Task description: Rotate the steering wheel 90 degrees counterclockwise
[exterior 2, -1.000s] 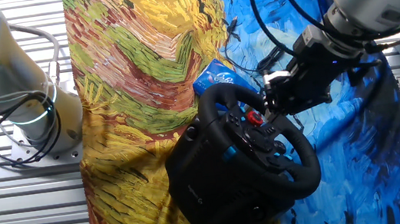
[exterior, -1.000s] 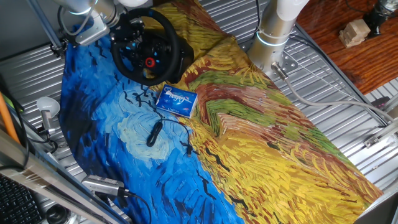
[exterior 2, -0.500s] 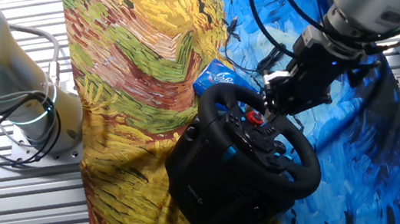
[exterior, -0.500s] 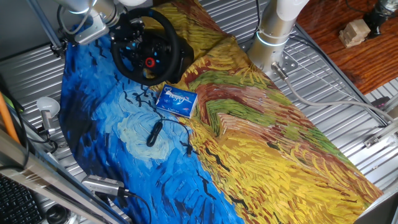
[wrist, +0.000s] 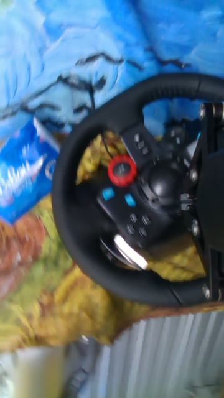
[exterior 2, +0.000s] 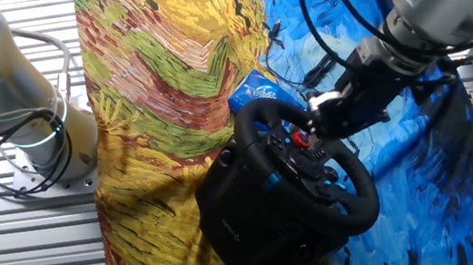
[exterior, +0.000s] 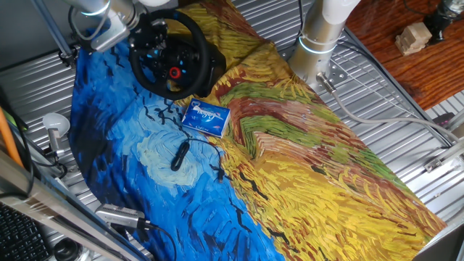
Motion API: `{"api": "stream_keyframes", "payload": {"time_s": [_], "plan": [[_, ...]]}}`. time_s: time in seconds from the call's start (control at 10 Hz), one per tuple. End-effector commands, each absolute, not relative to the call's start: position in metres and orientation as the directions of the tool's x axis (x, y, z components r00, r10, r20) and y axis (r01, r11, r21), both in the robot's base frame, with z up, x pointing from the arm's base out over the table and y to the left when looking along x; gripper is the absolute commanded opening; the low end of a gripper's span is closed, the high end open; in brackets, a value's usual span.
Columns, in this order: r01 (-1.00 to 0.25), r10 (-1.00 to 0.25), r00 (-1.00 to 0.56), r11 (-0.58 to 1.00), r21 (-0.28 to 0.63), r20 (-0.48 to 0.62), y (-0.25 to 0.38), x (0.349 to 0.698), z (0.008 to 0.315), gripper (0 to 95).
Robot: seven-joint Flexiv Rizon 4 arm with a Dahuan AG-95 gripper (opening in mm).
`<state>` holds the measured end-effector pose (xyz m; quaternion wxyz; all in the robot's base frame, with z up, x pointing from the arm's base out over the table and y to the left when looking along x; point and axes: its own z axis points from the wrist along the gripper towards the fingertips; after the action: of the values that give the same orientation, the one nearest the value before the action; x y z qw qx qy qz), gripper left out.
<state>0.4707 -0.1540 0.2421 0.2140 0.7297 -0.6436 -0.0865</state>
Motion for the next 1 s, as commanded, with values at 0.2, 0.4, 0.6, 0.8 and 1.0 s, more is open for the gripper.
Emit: {"api": "stream_keyframes", "payload": {"time_s": [0.2,0.4,0.6,0.8,1.0], "plan": [[-0.847,-0.937,0.347,-0.295,0.443,0.04,-0.168,0.439,0.248,0.0],[-0.827,-0.926,0.376,-0.343,0.447,-0.014,-0.17,0.428,0.252,0.0],[-0.826,-0.916,0.4,-0.345,0.446,0.033,-0.165,0.425,0.268,0.0],[-0.819,-0.908,0.419,-0.362,0.444,0.033,-0.163,0.425,0.271,19.0],[-0.804,-0.895,0.446,-0.393,0.446,0.017,-0.163,0.425,0.271,38.0]]}}
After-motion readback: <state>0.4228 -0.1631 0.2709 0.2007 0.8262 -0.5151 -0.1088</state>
